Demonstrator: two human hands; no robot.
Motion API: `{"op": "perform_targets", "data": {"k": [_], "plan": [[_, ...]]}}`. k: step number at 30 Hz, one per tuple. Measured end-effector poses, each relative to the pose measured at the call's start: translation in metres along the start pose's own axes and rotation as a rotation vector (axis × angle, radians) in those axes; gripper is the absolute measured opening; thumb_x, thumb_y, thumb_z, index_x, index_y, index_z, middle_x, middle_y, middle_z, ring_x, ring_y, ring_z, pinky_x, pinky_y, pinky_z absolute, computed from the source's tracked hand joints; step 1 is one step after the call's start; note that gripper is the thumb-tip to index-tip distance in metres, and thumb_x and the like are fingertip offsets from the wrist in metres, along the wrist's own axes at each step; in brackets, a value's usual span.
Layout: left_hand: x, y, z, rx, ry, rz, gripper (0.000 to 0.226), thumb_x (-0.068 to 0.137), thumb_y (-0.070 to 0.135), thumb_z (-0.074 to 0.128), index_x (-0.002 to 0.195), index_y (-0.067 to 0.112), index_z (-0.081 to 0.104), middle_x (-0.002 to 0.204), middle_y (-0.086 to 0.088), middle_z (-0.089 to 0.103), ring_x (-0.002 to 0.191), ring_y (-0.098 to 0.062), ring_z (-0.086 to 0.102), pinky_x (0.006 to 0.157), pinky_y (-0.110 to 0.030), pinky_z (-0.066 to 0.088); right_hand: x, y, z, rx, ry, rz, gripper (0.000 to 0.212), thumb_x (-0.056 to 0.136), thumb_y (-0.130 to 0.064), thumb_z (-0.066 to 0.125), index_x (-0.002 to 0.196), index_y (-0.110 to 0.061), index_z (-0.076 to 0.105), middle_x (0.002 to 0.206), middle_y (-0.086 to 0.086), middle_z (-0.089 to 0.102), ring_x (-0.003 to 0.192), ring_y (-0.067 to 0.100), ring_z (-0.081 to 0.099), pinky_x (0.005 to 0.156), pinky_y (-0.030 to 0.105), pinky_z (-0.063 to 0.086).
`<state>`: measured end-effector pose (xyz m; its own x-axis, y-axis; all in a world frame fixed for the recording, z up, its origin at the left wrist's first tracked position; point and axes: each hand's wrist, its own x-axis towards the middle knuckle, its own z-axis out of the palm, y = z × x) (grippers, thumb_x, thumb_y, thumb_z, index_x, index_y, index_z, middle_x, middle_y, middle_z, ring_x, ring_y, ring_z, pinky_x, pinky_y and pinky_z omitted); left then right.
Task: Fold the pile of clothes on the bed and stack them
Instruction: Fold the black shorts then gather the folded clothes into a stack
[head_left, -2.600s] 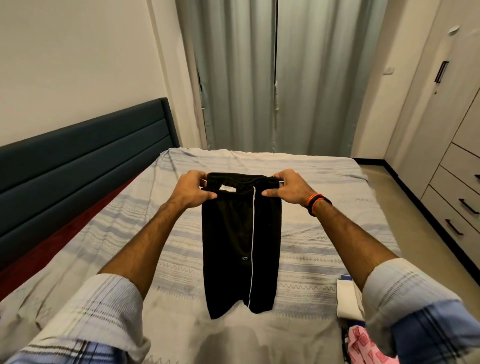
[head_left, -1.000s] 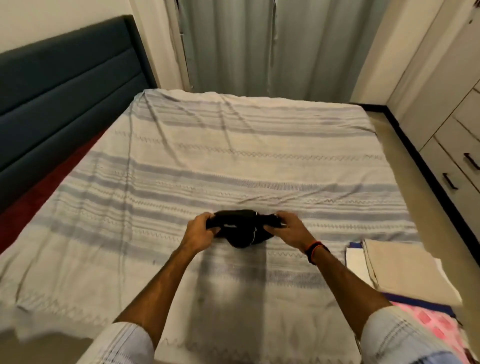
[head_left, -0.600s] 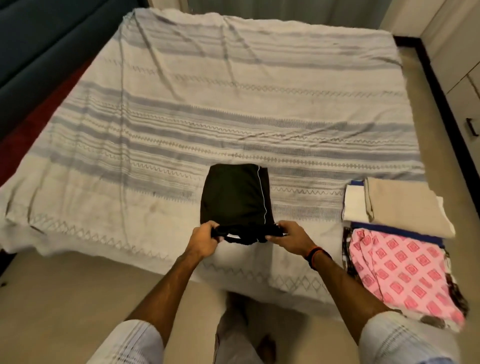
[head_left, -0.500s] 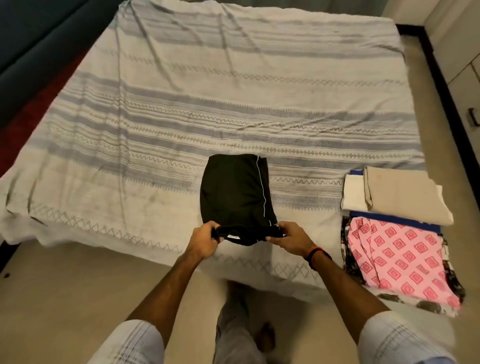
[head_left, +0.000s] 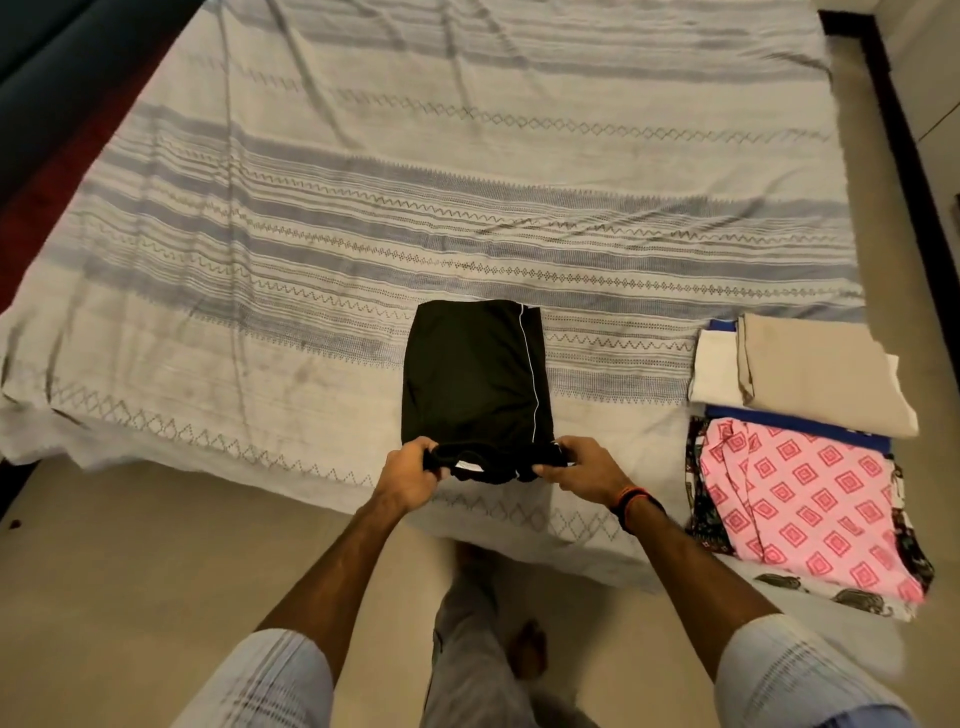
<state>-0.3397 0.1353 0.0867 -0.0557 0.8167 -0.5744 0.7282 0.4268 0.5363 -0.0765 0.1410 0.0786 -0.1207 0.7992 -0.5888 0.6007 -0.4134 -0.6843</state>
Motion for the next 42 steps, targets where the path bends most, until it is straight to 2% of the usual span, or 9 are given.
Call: {"op": "perform_targets", "data": {"k": [5, 8, 14, 19, 22, 26, 31, 36, 42], "plan": [[0.041, 0.019, -0.020, -0.029, 0.045, -0.025, 0.025, 0.089, 0.018, 0.068, 0.113, 0.011, 0.061, 0.107, -0.008, 0.066, 0.095, -0.021, 0.060, 0.079, -0.023, 0.044, 0.041, -0.021, -0.014, 0.097, 0.059, 0.025, 0.018, 0.084, -0.024, 0.076, 0.096, -0.018, 0.064, 0.100, 0.008, 0.070, 0.092, 0.024, 0.070, 0.086, 0.045, 0.059], [0.073, 0.030, -0.032, -0.072, 0.047, -0.046, 0.032, 0.088, 0.022, 0.071, 0.116, 0.012, 0.060, 0.110, -0.010, 0.067, 0.098, -0.027, 0.066, 0.087, -0.031, 0.054, 0.068, -0.040, -0.024, 0.118, 0.109, 0.052, 0.022, 0.086, -0.023, 0.075, 0.101, -0.015, 0.062, 0.100, 0.008, 0.071, 0.088, 0.023, 0.071, 0.085, 0.042, 0.059], [0.153, 0.053, -0.057, -0.194, 0.080, -0.070, 0.035, 0.088, 0.017, 0.072, 0.119, 0.008, 0.058, 0.109, -0.012, 0.064, 0.089, -0.026, 0.069, 0.079, -0.041, 0.060, 0.145, -0.068, -0.046, 0.156, 0.171, 0.110, 0.034, 0.089, -0.021, 0.072, 0.117, -0.007, 0.060, 0.105, 0.009, 0.069, 0.080, 0.018, 0.071, 0.065, 0.020, 0.058], [0.208, 0.066, -0.071, -0.240, 0.044, -0.104, 0.032, 0.090, 0.016, 0.069, 0.119, 0.009, 0.057, 0.108, -0.010, 0.063, 0.077, -0.022, 0.072, 0.069, -0.033, 0.061, 0.198, -0.085, -0.059, 0.168, 0.181, 0.171, 0.028, 0.089, -0.023, 0.072, 0.110, -0.008, 0.062, 0.102, 0.012, 0.072, 0.077, 0.019, 0.072, 0.079, 0.038, 0.061], [0.239, 0.070, -0.074, -0.257, 0.076, -0.105, 0.033, 0.089, 0.020, 0.070, 0.118, 0.014, 0.055, 0.112, -0.011, 0.066, 0.084, -0.022, 0.072, 0.079, -0.041, 0.060, 0.226, -0.098, -0.065, 0.200, 0.239, 0.173, 0.027, 0.089, -0.023, 0.072, 0.110, -0.010, 0.060, 0.109, 0.009, 0.071, 0.082, 0.019, 0.071, 0.082, 0.035, 0.059], [0.253, 0.074, -0.070, -0.102, 0.162, -0.043, 0.064, 0.085, 0.020, 0.073, 0.140, 0.010, 0.040, 0.136, -0.013, 0.050, 0.119, -0.029, 0.056, 0.103, -0.045, 0.048, 0.243, -0.109, -0.060, 0.056, 0.331, 0.090, 0.050, 0.089, -0.017, 0.071, 0.132, -0.007, 0.048, 0.120, -0.002, 0.054, 0.108, 0.020, 0.059, 0.096, 0.029, 0.047], [0.244, 0.059, -0.032, 0.249, -0.009, 0.120, 0.086, 0.085, 0.025, 0.074, 0.153, 0.014, 0.023, 0.161, -0.010, 0.015, 0.146, -0.028, 0.024, 0.117, -0.039, 0.026, 0.244, -0.089, -0.018, -0.366, 0.046, 0.010, 0.069, 0.089, -0.026, 0.068, 0.148, -0.012, 0.035, 0.153, 0.012, 0.035, 0.138, 0.030, 0.040, 0.114, 0.039, 0.035], [0.249, 0.033, 0.005, 0.625, -0.239, 0.134, 0.106, 0.084, 0.043, 0.072, 0.156, 0.026, -0.003, 0.161, -0.011, -0.022, 0.150, -0.033, -0.011, 0.120, -0.050, 0.005, 0.249, -0.058, 0.011, -0.716, -0.133, 0.020, 0.094, 0.090, -0.047, 0.063, 0.158, -0.021, 0.004, 0.164, 0.013, -0.008, 0.152, 0.032, 0.003, 0.122, 0.045, 0.019], [0.259, 0.007, 0.027, 0.729, -0.241, 0.170, 0.110, 0.086, 0.045, 0.068, 0.154, 0.025, -0.016, 0.155, -0.015, -0.035, 0.146, -0.035, -0.023, 0.118, -0.055, -0.002, 0.261, -0.031, 0.025, -0.809, -0.130, -0.013, 0.094, 0.094, -0.047, 0.057, 0.157, -0.025, -0.009, 0.163, 0.009, -0.018, 0.151, 0.029, -0.011, 0.123, 0.050, 0.007]]}}
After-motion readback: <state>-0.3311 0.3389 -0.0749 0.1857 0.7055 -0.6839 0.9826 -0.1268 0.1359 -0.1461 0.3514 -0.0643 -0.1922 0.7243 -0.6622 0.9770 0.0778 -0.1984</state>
